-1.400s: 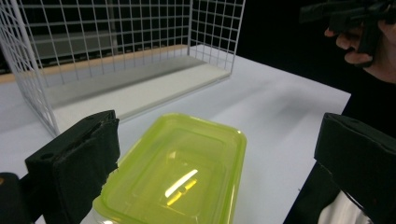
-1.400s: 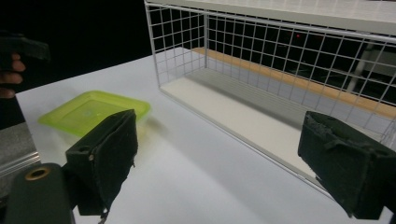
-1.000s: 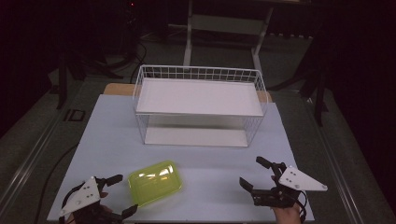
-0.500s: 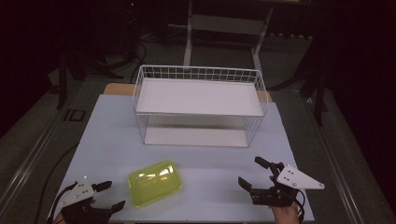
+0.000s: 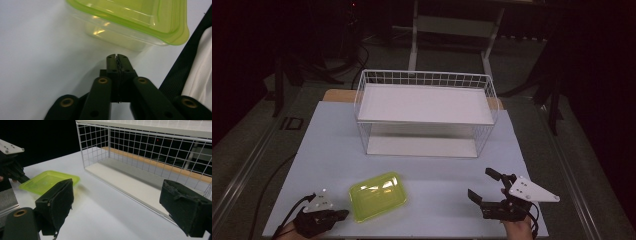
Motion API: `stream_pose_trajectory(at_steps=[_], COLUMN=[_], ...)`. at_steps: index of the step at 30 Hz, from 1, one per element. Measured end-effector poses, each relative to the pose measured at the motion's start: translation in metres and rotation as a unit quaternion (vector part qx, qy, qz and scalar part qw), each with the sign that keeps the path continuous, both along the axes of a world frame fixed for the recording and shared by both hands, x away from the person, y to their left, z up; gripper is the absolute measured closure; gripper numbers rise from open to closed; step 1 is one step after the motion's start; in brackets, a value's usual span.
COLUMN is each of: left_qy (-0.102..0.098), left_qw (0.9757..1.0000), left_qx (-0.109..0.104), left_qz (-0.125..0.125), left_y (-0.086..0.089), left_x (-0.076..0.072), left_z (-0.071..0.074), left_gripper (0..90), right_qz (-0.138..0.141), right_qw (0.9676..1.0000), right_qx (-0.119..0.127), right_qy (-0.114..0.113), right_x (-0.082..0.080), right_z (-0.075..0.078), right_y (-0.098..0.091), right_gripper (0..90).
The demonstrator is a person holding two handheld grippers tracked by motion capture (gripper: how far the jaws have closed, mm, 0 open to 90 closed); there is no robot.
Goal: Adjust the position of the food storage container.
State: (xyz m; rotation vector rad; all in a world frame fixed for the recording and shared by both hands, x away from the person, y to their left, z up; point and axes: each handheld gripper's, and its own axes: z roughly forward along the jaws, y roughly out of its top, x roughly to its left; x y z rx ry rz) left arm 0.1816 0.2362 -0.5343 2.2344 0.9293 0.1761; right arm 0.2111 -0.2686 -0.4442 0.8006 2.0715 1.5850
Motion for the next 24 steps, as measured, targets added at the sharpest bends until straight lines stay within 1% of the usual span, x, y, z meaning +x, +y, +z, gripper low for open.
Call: stream_pose_trajectory(at_steps=[2,3,6,10,11,15,16,17,19,22,24], left_qy=[-0.003,-0.001,-0.006,-0.011,-0.011,-0.018,-0.018,-0.016,-0.018,-0.016,-0.015], left_qw=[1.0000,1.0000,0.9999,0.9999,0.9999,0.9997,0.9997,0.9997,0.9997,0.9998,0.9998], left_qx=[-0.001,-0.004,-0.008,-0.008,-0.008,-0.005,-0.005,-0.010,-0.010,-0.013,-0.012], left_qz=[0.000,0.001,0.005,0.006,0.006,0.015,0.015,0.016,0.010,0.005,-0.003], left_y=[-0.003,-0.004,-0.007,-0.012,-0.012,-0.017,-0.017,-0.021,-0.026,-0.030,-0.038], left_x=[0.003,0.005,0.012,0.020,0.020,0.032,0.032,0.038,0.042,0.045,0.049], left_z=[-0.001,0.000,0.002,0.003,0.003,0.005,0.005,0.005,0.006,0.007,0.006], left_gripper=[90.0,90.0,90.0,90.0,90.0,90.0,90.0,90.0,90.0,90.0,90.0], right_qz=[-0.001,-0.001,-0.001,0.000,0.000,0.001,0.001,0.001,0.002,0.002,0.003], right_qw=[1.0000,1.0000,1.0000,1.0000,1.0000,0.9999,0.9999,0.9999,0.9999,0.9999,0.9999], right_qx=[-0.002,-0.002,-0.001,-0.004,-0.004,-0.005,-0.005,-0.003,-0.005,-0.005,-0.006], right_qy=[0.003,0.005,0.006,0.005,0.005,0.009,0.009,0.011,0.013,0.012,0.013], right_x=[0.000,0.000,0.000,-0.001,-0.001,0.000,0.000,0.001,0.001,0.001,0.001], right_z=[-0.001,-0.002,-0.002,-0.001,-0.001,-0.002,-0.002,-0.003,-0.003,-0.003,-0.003], right_y=[0.000,0.000,-0.001,-0.001,-0.001,-0.002,-0.002,-0.002,-0.002,-0.002,-0.002], right_gripper=[12.1,12.1,12.2,12.2,12.2,12.2,12.2,12.2,12.2,12.2,12.2])
